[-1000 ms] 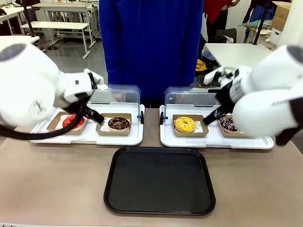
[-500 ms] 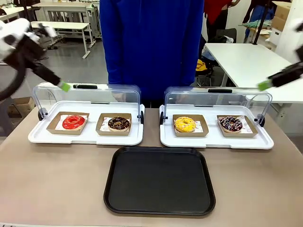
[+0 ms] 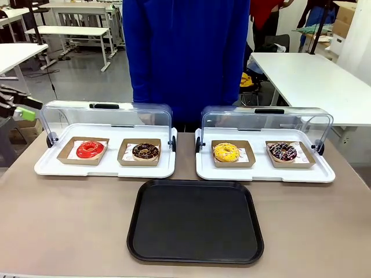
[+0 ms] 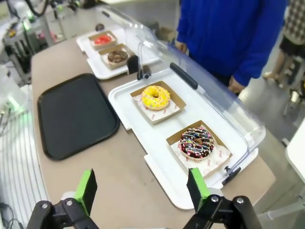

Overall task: Move the first donut from the left to the tray.
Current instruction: Pick up the Paper togo box containing the Donut indicated by the person and place it on the Handle tray.

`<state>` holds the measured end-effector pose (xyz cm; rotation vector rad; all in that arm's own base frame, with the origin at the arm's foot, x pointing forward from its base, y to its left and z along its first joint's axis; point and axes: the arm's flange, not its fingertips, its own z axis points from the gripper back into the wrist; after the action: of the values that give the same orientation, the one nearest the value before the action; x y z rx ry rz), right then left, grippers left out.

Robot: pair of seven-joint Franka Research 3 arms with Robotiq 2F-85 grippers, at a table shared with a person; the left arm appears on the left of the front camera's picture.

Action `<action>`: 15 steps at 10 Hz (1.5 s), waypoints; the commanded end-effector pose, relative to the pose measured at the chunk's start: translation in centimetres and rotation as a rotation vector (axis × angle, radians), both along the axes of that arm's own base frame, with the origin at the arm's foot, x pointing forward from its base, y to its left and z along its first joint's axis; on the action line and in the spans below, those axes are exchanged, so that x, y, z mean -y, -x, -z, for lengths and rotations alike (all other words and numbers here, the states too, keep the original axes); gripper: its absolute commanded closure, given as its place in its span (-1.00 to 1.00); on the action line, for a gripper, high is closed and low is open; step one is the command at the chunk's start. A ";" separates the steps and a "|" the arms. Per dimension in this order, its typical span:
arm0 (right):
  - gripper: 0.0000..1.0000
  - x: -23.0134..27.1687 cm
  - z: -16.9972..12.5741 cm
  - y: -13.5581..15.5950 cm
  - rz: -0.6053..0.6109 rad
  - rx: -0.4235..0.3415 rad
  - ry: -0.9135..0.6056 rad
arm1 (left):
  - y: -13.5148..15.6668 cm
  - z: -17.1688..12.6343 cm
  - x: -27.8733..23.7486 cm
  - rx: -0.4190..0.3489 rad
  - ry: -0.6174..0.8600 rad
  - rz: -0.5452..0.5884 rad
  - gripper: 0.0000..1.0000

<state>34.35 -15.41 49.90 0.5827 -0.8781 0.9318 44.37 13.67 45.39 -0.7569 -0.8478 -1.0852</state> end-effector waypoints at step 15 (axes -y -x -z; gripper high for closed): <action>-1.00 -1.1 1.1 -0.8 -0.017 0.000 -0.048 | -1.2 1.0 -2.0 0.001 0.043 0.011 -1.00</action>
<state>34.77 -14.15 48.81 0.6273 -0.8650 0.9071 45.77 15.76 44.36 -0.7889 -0.8604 -1.0793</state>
